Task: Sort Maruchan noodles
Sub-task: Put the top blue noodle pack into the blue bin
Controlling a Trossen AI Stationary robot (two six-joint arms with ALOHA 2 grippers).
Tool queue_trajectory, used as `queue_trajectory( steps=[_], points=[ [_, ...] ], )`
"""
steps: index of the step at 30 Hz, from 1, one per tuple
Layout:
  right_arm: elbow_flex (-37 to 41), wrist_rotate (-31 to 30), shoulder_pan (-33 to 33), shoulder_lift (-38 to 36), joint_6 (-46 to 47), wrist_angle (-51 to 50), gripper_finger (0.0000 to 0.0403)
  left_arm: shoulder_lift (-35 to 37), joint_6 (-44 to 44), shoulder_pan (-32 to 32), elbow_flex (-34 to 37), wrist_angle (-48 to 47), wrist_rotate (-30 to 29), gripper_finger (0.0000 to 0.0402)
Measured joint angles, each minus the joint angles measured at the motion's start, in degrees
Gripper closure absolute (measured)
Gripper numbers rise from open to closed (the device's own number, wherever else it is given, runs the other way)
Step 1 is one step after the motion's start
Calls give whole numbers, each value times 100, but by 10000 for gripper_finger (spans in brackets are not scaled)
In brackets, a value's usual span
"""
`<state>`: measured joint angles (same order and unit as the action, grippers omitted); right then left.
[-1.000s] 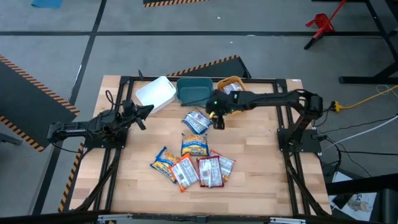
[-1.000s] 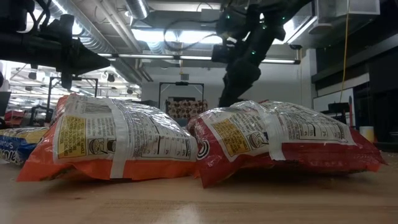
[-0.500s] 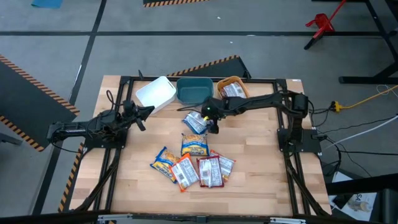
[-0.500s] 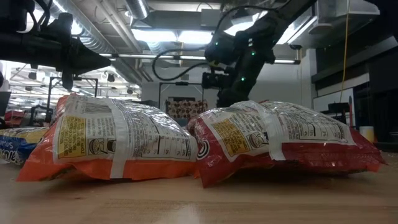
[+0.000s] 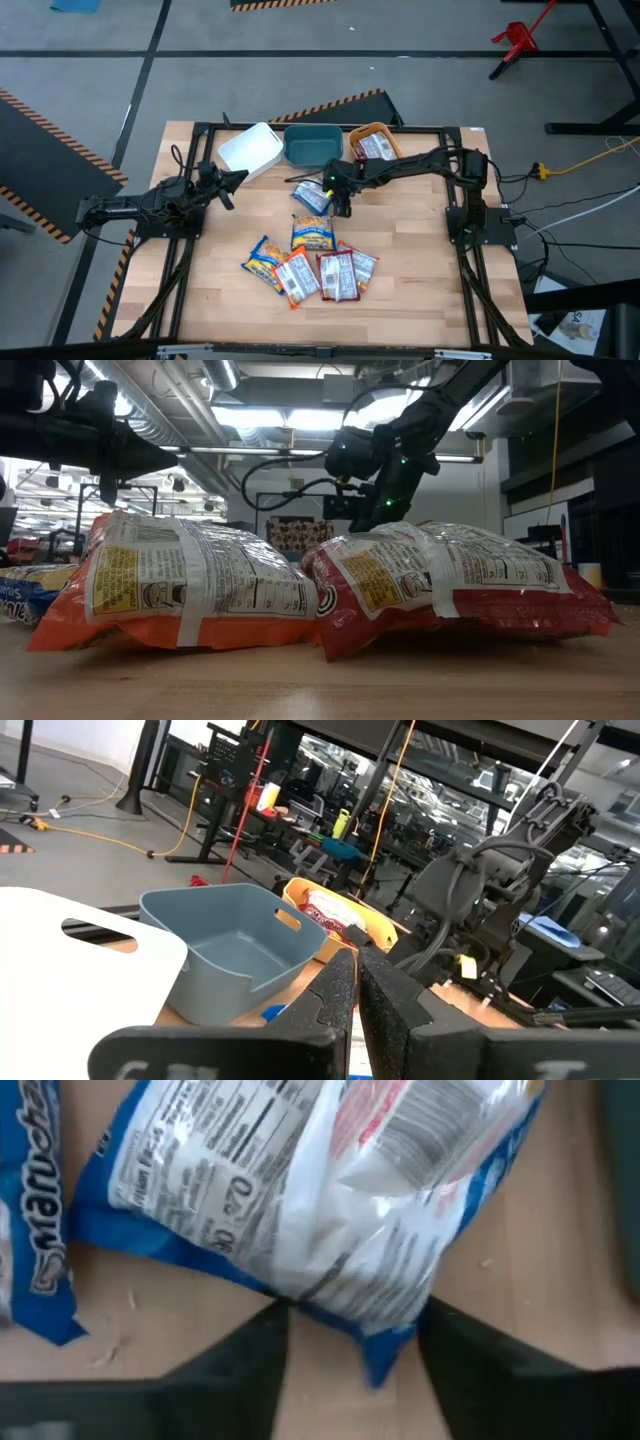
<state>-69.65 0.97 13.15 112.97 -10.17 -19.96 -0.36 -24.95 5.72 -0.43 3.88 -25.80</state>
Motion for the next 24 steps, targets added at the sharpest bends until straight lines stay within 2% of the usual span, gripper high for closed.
queue_trajectory(
  steps=[5, 7, 15, 24],
  points=[
    [0, 6, -1, 0, 77, 48, 348, -1, 1, 0, 0, 0, -2, 390],
    [0, 24, 0, -3, 92, 51, 388, 0, 2, 0, 0, 0, -2, 390],
    [-9, 156, -97, -117, 126, 24, 400, 0, 0, 0, 0, 0, 11, 390],
    [-529, 134, -152, -415, 105, 17, 403, -2, 0, 0, 0, 0, 32, 390]
  ],
)
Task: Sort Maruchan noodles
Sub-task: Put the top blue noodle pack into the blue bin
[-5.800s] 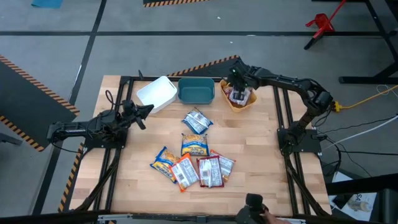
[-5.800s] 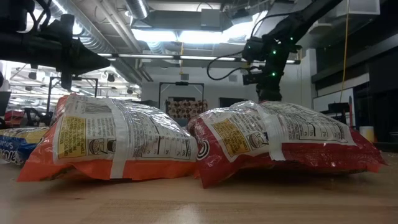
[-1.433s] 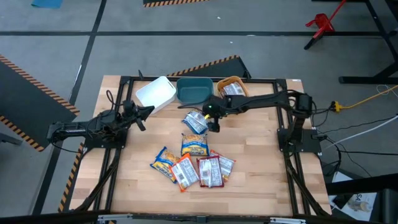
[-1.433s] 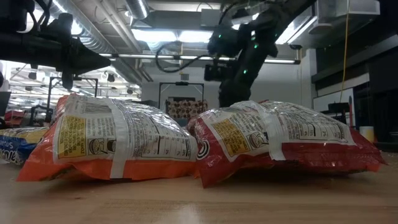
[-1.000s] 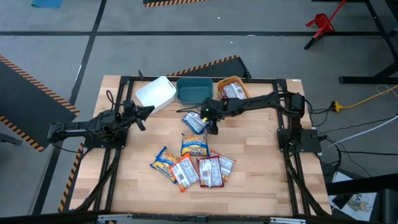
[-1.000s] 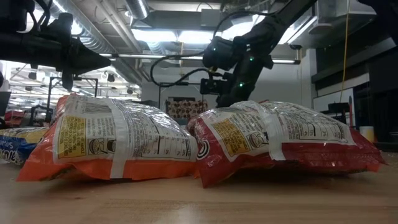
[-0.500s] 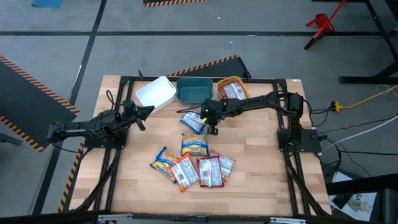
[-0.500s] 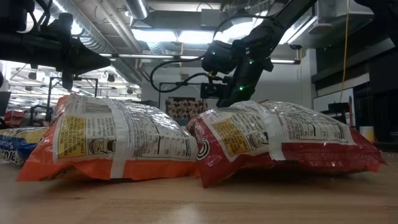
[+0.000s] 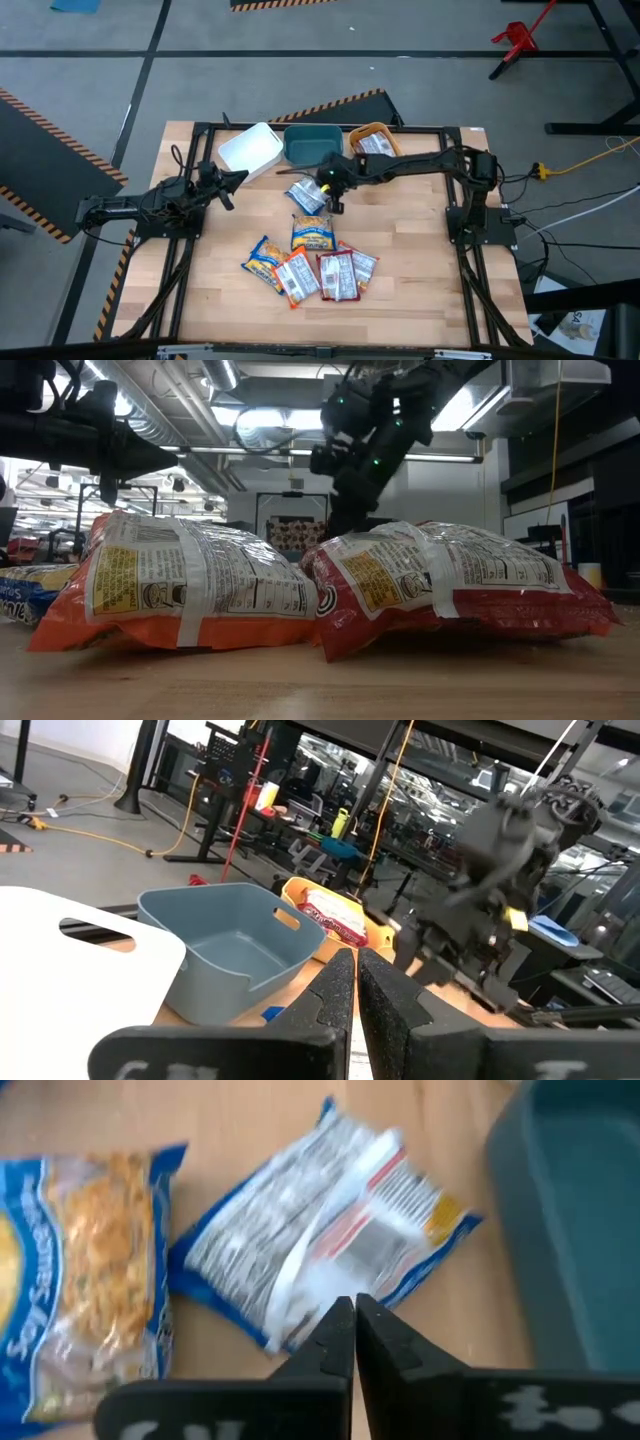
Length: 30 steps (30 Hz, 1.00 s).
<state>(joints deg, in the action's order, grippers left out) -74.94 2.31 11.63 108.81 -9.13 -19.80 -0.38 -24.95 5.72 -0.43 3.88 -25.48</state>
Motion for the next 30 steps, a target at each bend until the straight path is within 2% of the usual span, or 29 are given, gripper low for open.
queue_trajectory(
  steps=[6, 9, 12, 19, 22, 26, 30],
  points=[
    [-168, 203, 2, 0, -97, -172, 398, 0, -2, -2, 0, -4, 106, 390],
    [-168, 490, -3, 0, -449, -452, 365, 0, -4, -2, 0, -4, 106, 390],
    [-166, 485, -6, 38, -765, -721, 297, 1, -4, -2, 0, -5, 106, 390],
    [-166, 198, 1, 492, -782, -508, 100, 1, -7, -2, 0, -6, 116, 390],
    [-176, 44, 1, 770, -757, -328, 44, 1, -7, -2, 0, -7, 117, 390],
    [-386, -86, 1, 1036, -755, -338, 12, 2, -4, 0, 0, -7, 82, 390],
    [-572, -123, 1, 1142, -758, -351, 22, 1, -2, 2, 0, -5, 54, 390]
  ],
)
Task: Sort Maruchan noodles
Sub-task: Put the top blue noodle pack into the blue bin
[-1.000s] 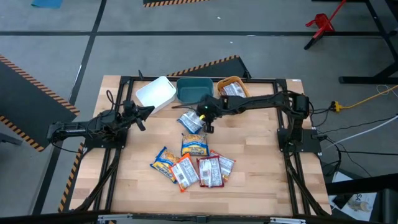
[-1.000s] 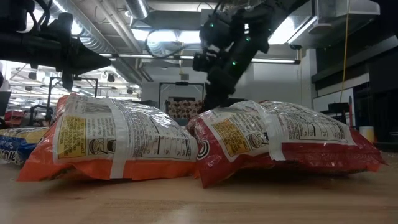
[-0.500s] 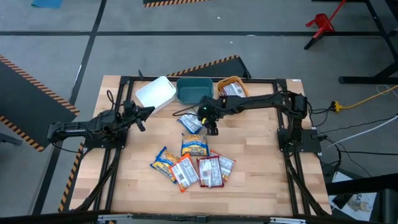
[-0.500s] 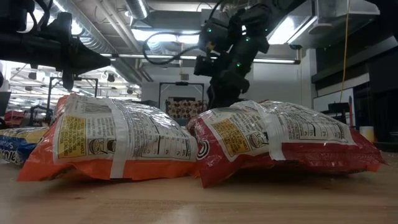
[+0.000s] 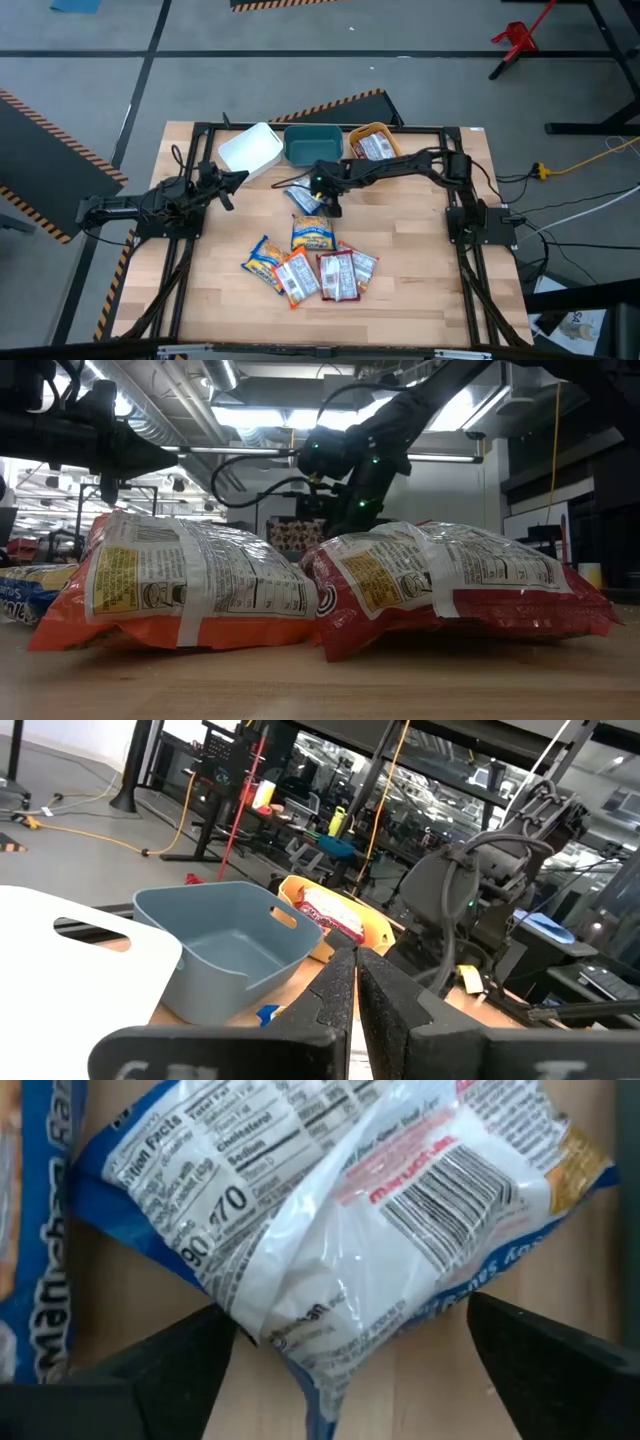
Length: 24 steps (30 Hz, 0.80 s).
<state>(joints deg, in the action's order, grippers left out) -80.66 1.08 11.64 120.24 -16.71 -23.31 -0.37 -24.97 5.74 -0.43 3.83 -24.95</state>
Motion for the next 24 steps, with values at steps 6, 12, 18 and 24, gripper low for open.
queue_trajectory(
  steps=[6, 12, 18, 24],
  points=[
    [-88, -443, 0, 3, 116, 15, 124, 1, 0, -2, 0, 1, -14, 390],
    [-87, -157, 0, 134, 193, 33, 320, 1, 2, 0, 0, 1, -23, 390],
    [-95, -110, -9, 187, 296, 118, 392, 1, 2, -2, 0, 1, 35, 390],
    [-74, -154, -73, 9, 356, 4, 401, 0, -15, -2, 0, -14, 219, 390]
  ],
)
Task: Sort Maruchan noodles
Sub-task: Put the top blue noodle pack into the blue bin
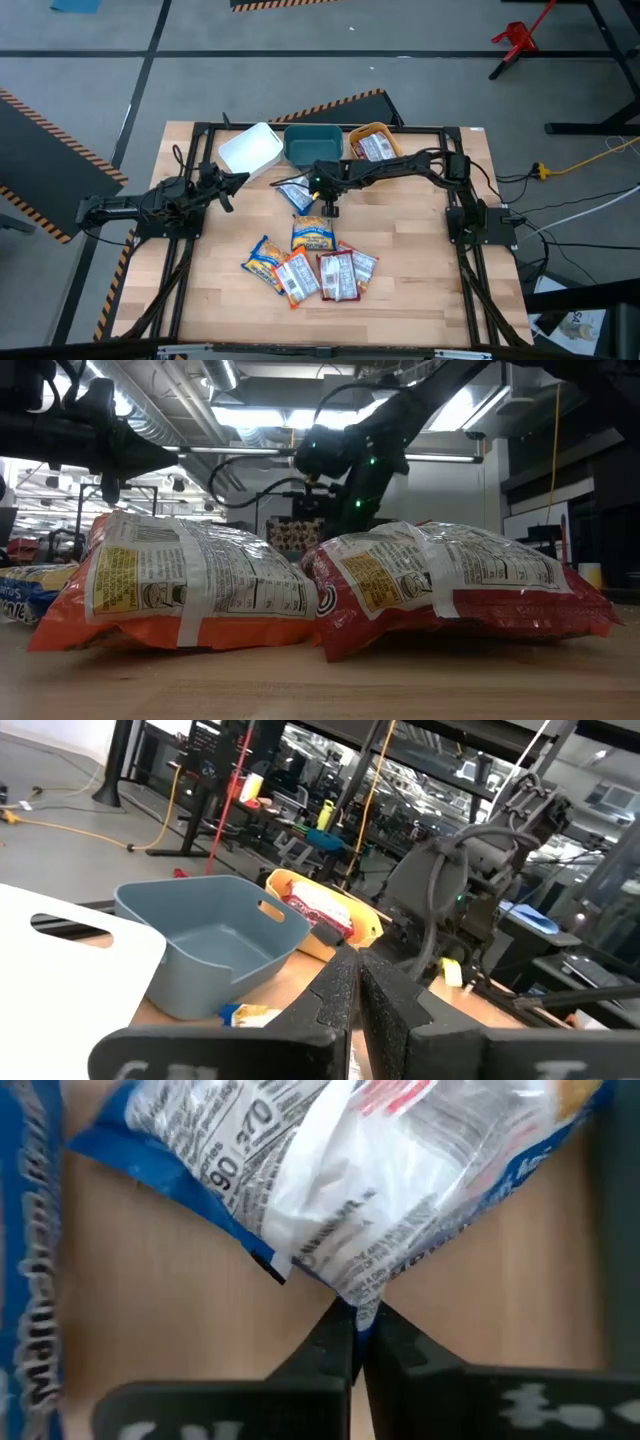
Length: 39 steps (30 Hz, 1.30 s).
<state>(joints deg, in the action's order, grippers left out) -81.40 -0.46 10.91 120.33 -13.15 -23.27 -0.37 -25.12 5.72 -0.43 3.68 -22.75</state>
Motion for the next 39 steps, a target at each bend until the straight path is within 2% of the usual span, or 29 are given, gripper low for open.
queue_trajectory(
  steps=[17, 28, 39],
  points=[
    [-3, -120, -250, -914, 395, -51, 403, -45, -324, 0, 0, -28, 346, 390],
    [-5, -403, -259, -1472, 395, 183, 403, -128, -337, 0, -2, -15, 85, 390],
    [-172, -186, 191, -1631, 351, 486, 403, -128, -335, 0, -2, -13, 80, 390]
  ],
)
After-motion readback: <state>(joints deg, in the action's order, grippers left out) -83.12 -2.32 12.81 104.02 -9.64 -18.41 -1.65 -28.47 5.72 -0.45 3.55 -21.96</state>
